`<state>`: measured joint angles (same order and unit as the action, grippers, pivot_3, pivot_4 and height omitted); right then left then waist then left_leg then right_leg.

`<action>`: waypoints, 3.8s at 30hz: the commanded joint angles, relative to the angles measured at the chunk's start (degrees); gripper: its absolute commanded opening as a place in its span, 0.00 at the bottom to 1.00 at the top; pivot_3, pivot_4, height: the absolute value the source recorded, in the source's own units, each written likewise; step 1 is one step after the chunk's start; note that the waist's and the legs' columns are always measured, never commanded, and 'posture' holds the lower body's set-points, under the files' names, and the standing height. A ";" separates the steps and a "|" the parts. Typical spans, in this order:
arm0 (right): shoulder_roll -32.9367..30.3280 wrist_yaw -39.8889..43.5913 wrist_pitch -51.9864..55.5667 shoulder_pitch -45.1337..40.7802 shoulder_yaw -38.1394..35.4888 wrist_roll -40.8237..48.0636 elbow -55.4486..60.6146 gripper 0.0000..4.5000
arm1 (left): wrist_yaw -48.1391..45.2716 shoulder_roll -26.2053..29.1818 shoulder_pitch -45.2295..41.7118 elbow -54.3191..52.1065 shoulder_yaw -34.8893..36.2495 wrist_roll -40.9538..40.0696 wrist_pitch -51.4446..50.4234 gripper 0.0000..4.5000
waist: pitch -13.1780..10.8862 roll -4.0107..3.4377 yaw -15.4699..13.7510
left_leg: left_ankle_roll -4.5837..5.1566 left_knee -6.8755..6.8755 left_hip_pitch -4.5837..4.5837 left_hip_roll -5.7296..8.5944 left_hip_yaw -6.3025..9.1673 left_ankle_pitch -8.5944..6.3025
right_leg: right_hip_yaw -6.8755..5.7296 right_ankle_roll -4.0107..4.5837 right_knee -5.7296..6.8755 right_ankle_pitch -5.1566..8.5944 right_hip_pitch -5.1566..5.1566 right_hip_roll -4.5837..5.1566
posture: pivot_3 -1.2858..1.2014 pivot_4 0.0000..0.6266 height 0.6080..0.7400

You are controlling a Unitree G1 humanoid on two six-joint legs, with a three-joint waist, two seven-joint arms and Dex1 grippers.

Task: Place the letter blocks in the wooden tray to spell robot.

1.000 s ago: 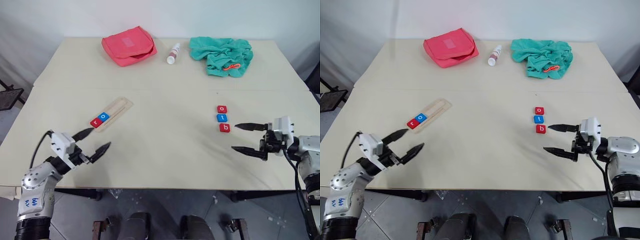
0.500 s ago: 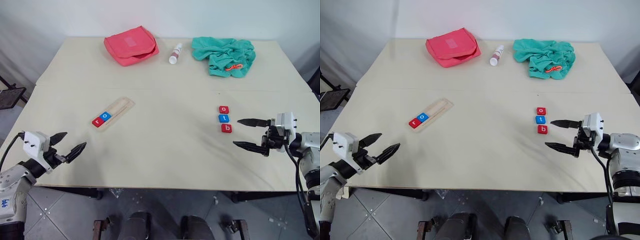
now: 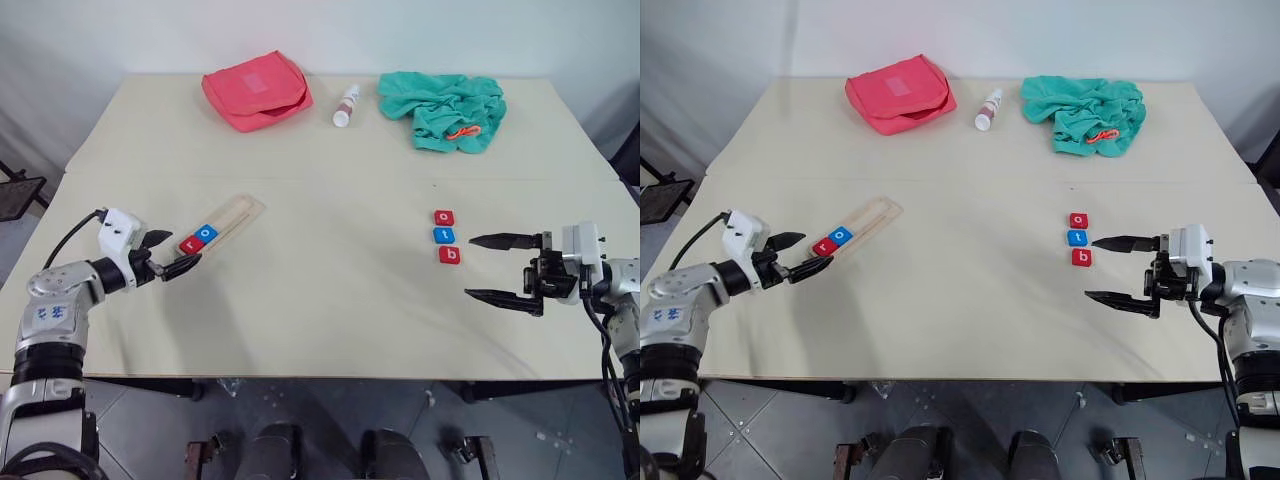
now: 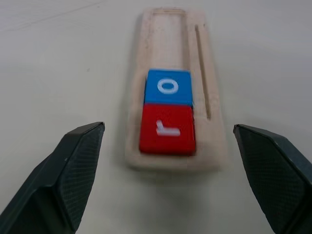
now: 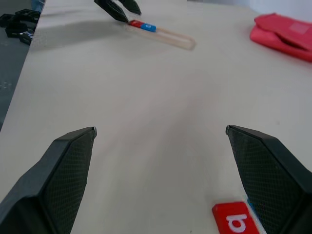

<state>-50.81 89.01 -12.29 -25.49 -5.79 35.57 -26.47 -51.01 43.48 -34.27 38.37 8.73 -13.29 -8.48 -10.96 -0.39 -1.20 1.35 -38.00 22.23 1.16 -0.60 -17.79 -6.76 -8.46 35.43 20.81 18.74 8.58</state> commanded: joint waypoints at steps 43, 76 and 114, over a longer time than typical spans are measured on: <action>1.33 1.45 1.71 4.75 -6.61 -1.63 5.95 1.00 | -14.51 -8.63 -5.85 -12.78 -13.91 7.08 1.70 0.76 | -0.09 0.14 -0.19 | 0.02 -0.18 0.02 0.03 0.04 0.01 | 0.01 0.00 0.16 0.00 -0.03 0.05 | 0.52 0.24 1.00; 1.53 -1.10 2.77 15.53 -12.87 -1.19 12.08 1.00 | -11.98 -16.91 -7.70 -29.09 -27.73 12.64 -9.26 0.97 | -0.16 0.26 -0.38 | 0.04 -0.20 0.11 0.02 0.06 0.02 | 0.01 0.00 -0.01 0.00 -0.06 0.02 | 0.52 0.24 1.00; 18.41 -62.22 42.71 29.67 -15.33 -4.96 51.41 1.00 | -33.61 -13.74 9.93 -13.64 -1.14 -13.59 22.62 0.99 | -0.16 0.23 -0.12 | 0.05 -0.14 0.01 0.04 0.06 0.01 | 0.10 0.00 0.14 0.00 -0.01 0.04 | 0.52 0.24 1.00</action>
<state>-32.77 27.57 30.40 3.66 -18.93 29.75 22.24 -84.02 29.66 -24.04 24.25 6.33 -25.63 12.92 -11.13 -0.16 -1.33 1.39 -38.14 22.24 1.20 -0.54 -17.78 -6.66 -8.46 35.58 20.81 18.73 8.61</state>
